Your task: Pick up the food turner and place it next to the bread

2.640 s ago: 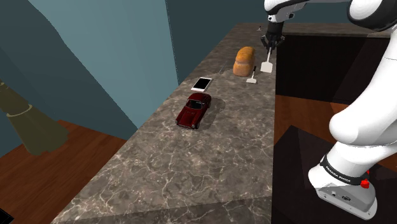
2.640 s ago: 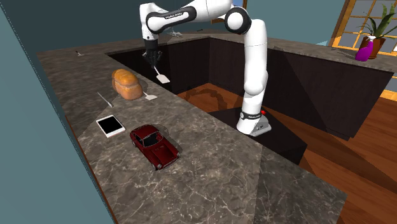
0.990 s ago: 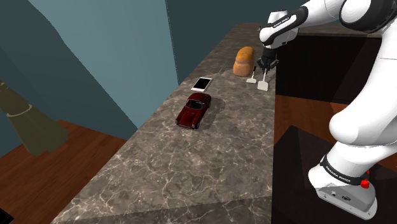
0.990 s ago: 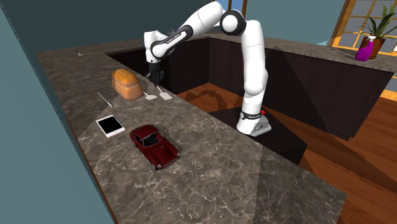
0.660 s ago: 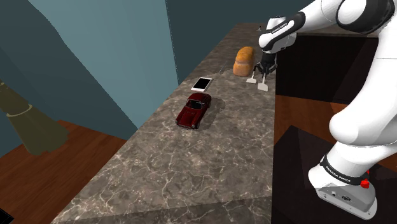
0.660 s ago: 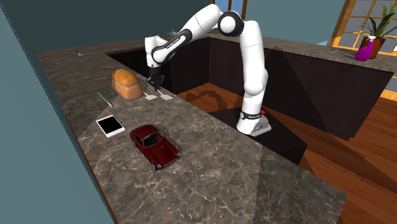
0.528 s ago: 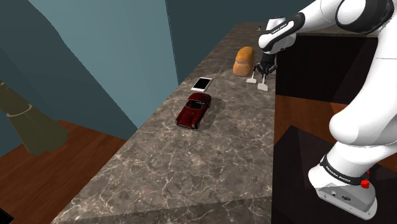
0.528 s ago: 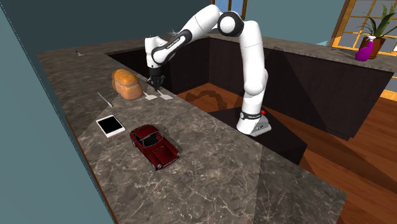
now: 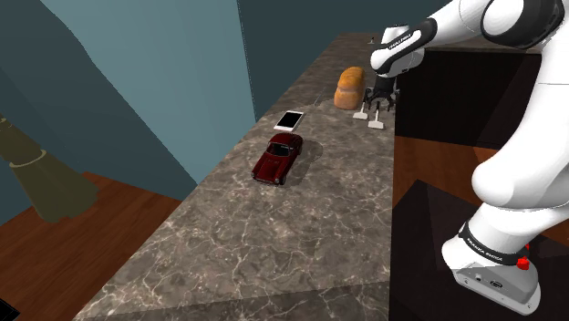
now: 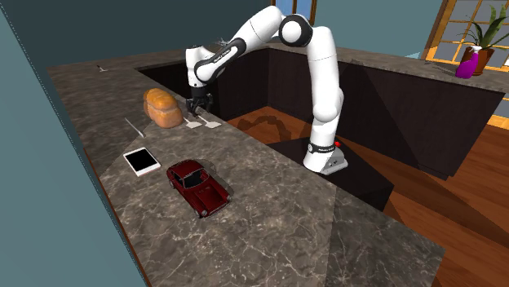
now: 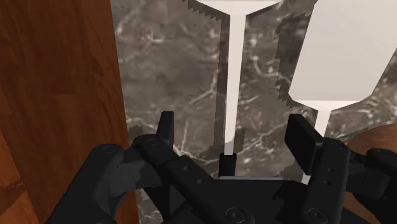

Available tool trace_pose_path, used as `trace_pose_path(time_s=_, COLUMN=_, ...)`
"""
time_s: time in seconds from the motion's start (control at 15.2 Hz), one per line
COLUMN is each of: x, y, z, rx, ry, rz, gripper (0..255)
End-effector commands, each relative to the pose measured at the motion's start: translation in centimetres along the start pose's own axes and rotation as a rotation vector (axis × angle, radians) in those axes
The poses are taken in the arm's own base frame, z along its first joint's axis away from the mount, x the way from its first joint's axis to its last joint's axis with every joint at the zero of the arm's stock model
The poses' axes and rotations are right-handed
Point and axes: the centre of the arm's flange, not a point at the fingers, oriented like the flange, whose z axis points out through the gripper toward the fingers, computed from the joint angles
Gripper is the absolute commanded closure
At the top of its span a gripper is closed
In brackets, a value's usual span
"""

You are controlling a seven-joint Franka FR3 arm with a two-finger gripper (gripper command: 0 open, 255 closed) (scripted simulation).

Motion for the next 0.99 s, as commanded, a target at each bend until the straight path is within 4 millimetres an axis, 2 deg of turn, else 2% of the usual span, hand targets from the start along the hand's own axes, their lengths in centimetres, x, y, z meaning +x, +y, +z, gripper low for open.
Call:
trace_pose_path(time_s=0.0, x=0.0, y=0.0, z=0.0, rx=0.0, ry=0.0, rz=0.0, gripper=0)
trace_pose_path(time_s=0.13, x=0.0, y=0.0, z=0.0, rx=0.0, ry=0.0, rz=0.0, gripper=0)
trace_pose_path(time_s=0.4, x=0.0, y=0.0, z=-5.0, rx=0.0, ry=0.0, rz=0.0, gripper=0)
trace_pose_path(time_s=0.92, x=0.0, y=0.0, z=-5.0, rx=0.0, ry=0.0, rz=0.0, gripper=0)
